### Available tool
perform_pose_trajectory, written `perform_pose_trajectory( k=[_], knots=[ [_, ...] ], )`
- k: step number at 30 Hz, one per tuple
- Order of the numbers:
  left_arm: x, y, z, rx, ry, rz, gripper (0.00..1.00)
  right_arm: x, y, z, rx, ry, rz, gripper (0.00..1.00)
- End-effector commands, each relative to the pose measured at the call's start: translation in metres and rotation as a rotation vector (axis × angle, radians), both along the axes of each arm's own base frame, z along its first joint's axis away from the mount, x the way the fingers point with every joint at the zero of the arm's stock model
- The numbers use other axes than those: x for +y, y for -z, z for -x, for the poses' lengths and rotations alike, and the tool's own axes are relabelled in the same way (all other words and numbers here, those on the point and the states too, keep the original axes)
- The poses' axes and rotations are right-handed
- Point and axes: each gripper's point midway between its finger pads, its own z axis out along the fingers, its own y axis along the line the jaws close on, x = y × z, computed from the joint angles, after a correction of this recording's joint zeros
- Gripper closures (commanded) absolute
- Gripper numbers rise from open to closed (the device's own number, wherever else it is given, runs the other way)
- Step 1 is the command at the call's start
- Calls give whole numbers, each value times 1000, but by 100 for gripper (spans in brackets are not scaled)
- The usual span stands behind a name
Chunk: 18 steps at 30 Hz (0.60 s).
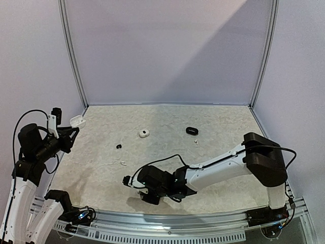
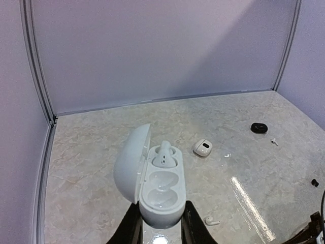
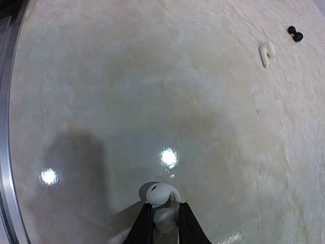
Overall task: Insert the wireless bluetooth earbuds into the charging case
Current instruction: Move the left earbud to the corner of the board.
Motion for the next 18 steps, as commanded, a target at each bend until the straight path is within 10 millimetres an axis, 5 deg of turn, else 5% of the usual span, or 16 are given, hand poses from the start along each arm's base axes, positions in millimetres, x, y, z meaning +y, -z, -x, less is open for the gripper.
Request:
perform_pose_trajectory(
  k=[1, 11, 18],
  knots=[
    [-5, 2, 0, -12, 30, -9, 100, -44, 6, 0, -17, 15, 122, 93],
    [-8, 3, 0, -8, 50, -1, 100, -47, -2, 1, -16, -1, 153, 66],
    [-11, 1, 1, -13, 66, -7, 100, -33, -48, 3, 111, -28, 50, 46]
  ],
)
